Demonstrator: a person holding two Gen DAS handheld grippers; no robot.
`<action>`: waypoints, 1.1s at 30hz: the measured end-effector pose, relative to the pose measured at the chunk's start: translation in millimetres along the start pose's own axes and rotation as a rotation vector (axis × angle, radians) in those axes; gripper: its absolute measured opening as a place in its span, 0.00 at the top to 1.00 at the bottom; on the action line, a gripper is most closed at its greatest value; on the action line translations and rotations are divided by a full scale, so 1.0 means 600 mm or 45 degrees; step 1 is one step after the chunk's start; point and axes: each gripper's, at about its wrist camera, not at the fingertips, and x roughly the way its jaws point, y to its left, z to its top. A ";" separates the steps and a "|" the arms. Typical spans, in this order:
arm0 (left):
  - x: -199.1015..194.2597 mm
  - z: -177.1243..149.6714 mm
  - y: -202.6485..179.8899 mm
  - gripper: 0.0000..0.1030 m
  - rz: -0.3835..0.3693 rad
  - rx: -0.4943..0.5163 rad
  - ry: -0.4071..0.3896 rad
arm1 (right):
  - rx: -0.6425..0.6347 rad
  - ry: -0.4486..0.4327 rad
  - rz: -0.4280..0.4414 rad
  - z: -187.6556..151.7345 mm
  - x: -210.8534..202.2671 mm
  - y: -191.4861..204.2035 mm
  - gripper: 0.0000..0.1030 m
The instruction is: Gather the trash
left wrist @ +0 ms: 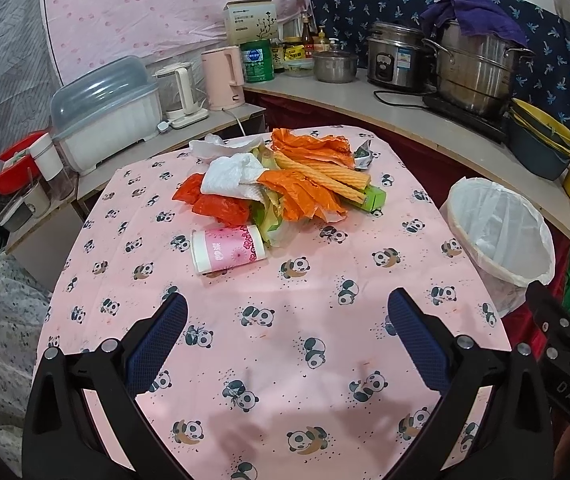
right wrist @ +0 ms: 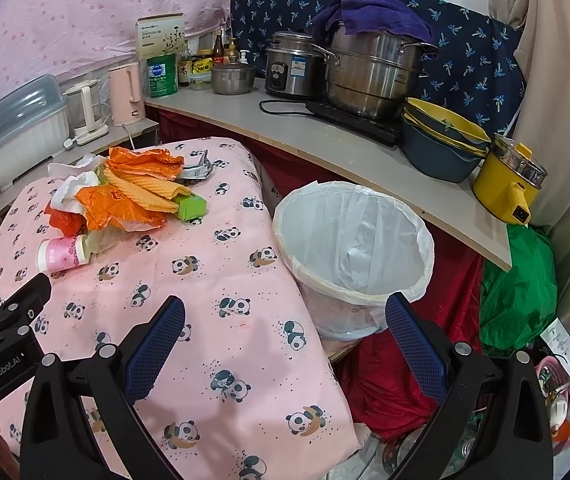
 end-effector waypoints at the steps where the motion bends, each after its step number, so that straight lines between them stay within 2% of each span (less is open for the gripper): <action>1: 0.001 0.001 -0.001 0.07 -0.001 0.001 0.001 | 0.000 0.001 0.000 0.001 0.001 0.000 0.07; 17: 0.043 0.013 0.007 0.07 -0.046 -0.018 0.042 | -0.004 0.030 -0.008 0.004 0.040 0.017 0.07; 26: 0.114 0.022 0.090 0.07 -0.046 -0.137 0.101 | -0.032 0.061 0.010 0.015 0.087 0.051 0.07; 33: 0.176 0.025 0.150 0.07 -0.037 -0.174 0.146 | -0.055 0.098 0.054 0.030 0.133 0.097 0.07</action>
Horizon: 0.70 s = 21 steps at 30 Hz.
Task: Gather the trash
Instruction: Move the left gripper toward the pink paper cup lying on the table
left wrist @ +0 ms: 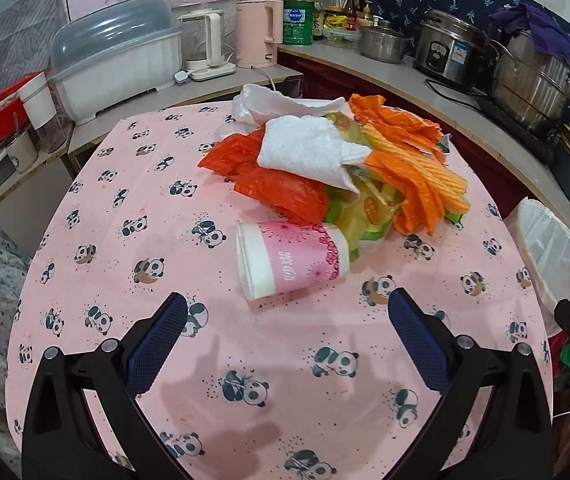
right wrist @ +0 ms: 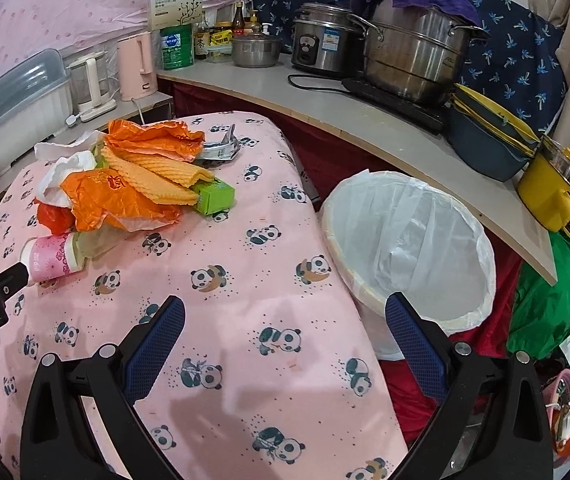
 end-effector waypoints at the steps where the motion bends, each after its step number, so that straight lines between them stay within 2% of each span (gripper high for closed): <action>1: 0.009 0.002 0.007 0.07 -0.002 -0.003 0.007 | -0.006 0.004 0.010 0.004 0.006 0.008 0.07; 6: 0.049 0.016 0.018 0.07 -0.049 0.035 0.038 | -0.046 0.021 0.035 0.022 0.035 0.047 0.07; 13: 0.087 0.029 0.002 0.07 -0.097 0.046 0.069 | -0.066 0.028 0.038 0.049 0.067 0.079 0.07; 18: 0.123 0.031 -0.015 0.07 -0.051 0.056 0.099 | -0.067 0.036 0.039 0.064 0.084 0.090 0.07; 20: 0.129 0.034 -0.013 0.10 -0.036 0.045 0.093 | -0.072 0.034 0.041 0.069 0.087 0.095 0.07; 21: 0.131 0.035 -0.012 0.18 -0.044 0.043 0.094 | -0.076 0.030 0.043 0.072 0.087 0.099 0.07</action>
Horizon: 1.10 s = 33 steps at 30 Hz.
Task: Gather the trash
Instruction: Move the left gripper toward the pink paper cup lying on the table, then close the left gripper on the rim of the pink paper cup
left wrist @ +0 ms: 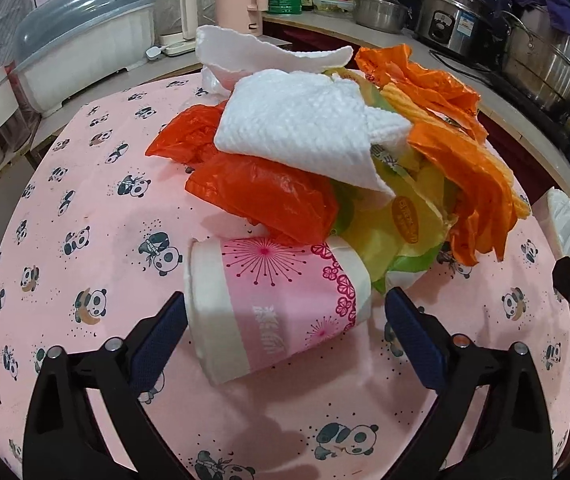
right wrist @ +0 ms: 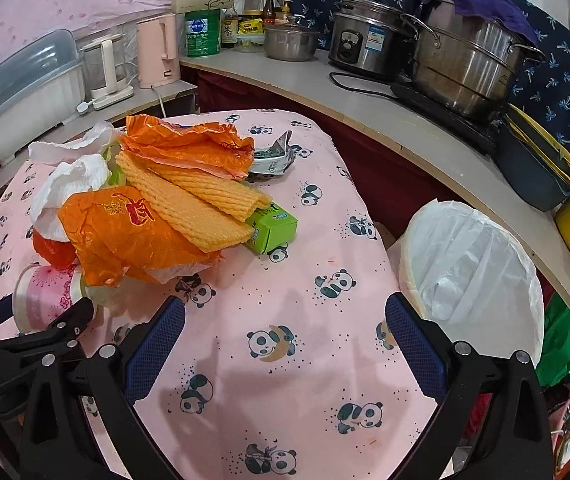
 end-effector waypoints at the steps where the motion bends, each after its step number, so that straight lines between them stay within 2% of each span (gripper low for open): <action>1: 0.003 0.001 0.002 0.29 -0.005 0.001 0.012 | -0.003 -0.004 0.005 0.003 0.000 0.003 0.07; 3: 0.008 0.000 0.008 0.29 -0.029 -0.012 0.041 | -0.008 -0.011 0.023 0.010 0.000 0.011 0.07; 5: 0.003 -0.002 0.016 0.30 -0.025 -0.024 0.028 | -0.012 -0.015 0.059 0.016 -0.001 0.021 0.07; 6: 0.000 -0.003 0.019 0.31 -0.021 -0.021 0.021 | -0.014 -0.017 0.075 0.018 -0.002 0.024 0.11; 8: -0.005 -0.004 0.026 0.47 -0.031 -0.024 0.028 | -0.020 -0.014 0.121 0.024 -0.003 0.037 0.17; 9: -0.004 -0.005 0.032 0.63 -0.038 -0.033 0.047 | -0.019 -0.010 0.145 0.026 -0.003 0.042 0.20; 10: -0.002 -0.007 0.037 0.69 -0.047 -0.047 0.067 | -0.015 -0.003 0.174 0.029 -0.003 0.047 0.22; 13: 0.002 -0.012 0.049 0.69 -0.059 -0.065 0.088 | -0.002 0.015 0.262 0.037 0.000 0.065 0.28; 16: 0.000 -0.014 0.056 0.69 -0.065 -0.070 0.085 | -0.024 0.017 0.298 0.043 0.002 0.089 0.29; 18: -0.003 -0.014 0.061 0.67 -0.077 -0.086 0.082 | -0.043 0.005 0.309 0.046 0.000 0.103 0.29; 20: -0.003 -0.015 0.066 0.55 -0.090 -0.096 0.083 | -0.061 -0.004 0.314 0.049 0.001 0.116 0.29; 22: -0.006 -0.015 0.068 0.32 -0.078 -0.109 0.067 | -0.078 -0.001 0.311 0.053 0.008 0.124 0.29; 24: -0.007 -0.013 0.071 0.23 -0.059 -0.119 0.053 | -0.086 0.008 0.308 0.056 0.016 0.131 0.29; 25: -0.006 -0.012 0.073 0.23 -0.058 -0.120 0.054 | -0.089 0.013 0.310 0.056 0.020 0.133 0.30; 26: -0.004 -0.012 0.075 0.23 -0.057 -0.121 0.064 | -0.094 0.019 0.316 0.055 0.023 0.134 0.34; 28: -0.003 -0.013 0.082 0.23 -0.057 -0.133 0.071 | -0.093 0.035 0.337 0.053 0.025 0.134 0.61; 29: -0.006 -0.013 0.086 0.23 -0.061 -0.141 0.068 | -0.088 0.045 0.348 0.052 0.025 0.133 0.64; 31: -0.014 -0.015 0.093 0.23 -0.068 -0.143 0.063 | -0.069 0.056 0.379 0.050 0.024 0.128 0.83; 33: -0.028 -0.019 0.101 0.23 -0.073 -0.138 0.050 | -0.056 0.056 0.389 0.049 0.018 0.123 0.94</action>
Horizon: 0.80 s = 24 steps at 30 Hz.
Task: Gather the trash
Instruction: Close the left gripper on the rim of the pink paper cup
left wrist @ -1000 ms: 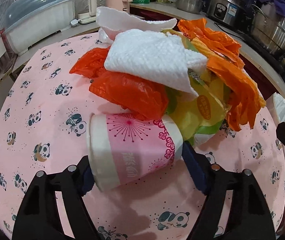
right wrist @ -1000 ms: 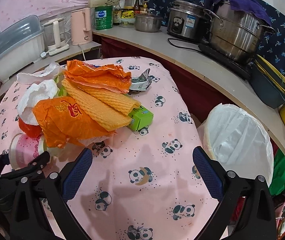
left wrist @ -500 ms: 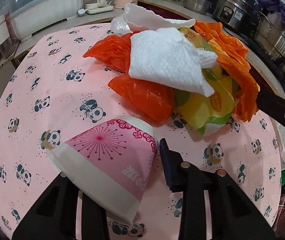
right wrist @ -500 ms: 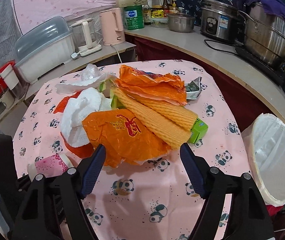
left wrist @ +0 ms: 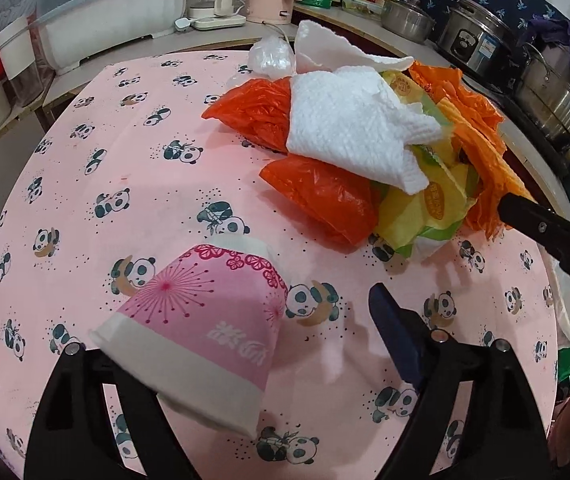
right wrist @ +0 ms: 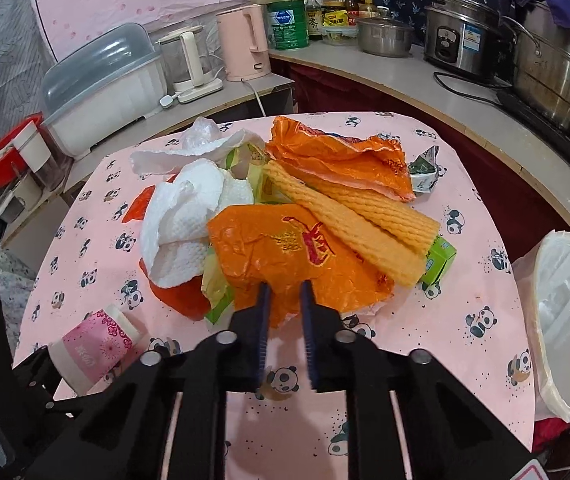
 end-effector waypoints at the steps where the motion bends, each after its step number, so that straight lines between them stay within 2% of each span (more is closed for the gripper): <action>1: -0.008 -0.003 0.005 0.23 0.000 0.001 -0.007 | 0.001 -0.007 -0.001 -0.001 -0.006 -0.001 0.97; 7: -0.046 -0.030 0.044 0.23 0.010 -0.030 -0.019 | 0.020 -0.073 0.014 -0.008 -0.053 -0.006 1.00; 15: -0.064 -0.060 0.071 0.23 0.061 -0.068 -0.028 | 0.008 -0.122 0.032 -0.018 -0.104 0.006 1.00; 16: -0.063 -0.061 0.073 0.26 0.059 -0.076 -0.030 | 0.005 -0.124 0.033 -0.019 -0.108 0.008 1.00; 17: -0.062 -0.062 0.076 0.28 0.056 -0.081 -0.031 | 0.002 -0.125 0.032 -0.021 -0.110 0.010 1.00; 19: -0.057 -0.062 0.080 0.41 0.037 -0.086 -0.015 | -0.002 -0.127 0.032 -0.024 -0.114 0.013 1.00; 20: -0.056 -0.063 0.081 0.44 0.028 -0.088 -0.008 | -0.004 -0.129 0.032 -0.025 -0.117 0.014 1.00; 23: -0.055 -0.065 0.079 0.66 0.006 -0.077 0.006 | -0.009 -0.130 0.028 -0.027 -0.123 0.015 1.00; 24: -0.054 -0.065 0.076 0.77 -0.004 -0.069 0.013 | -0.008 -0.129 0.027 -0.029 -0.124 0.015 1.00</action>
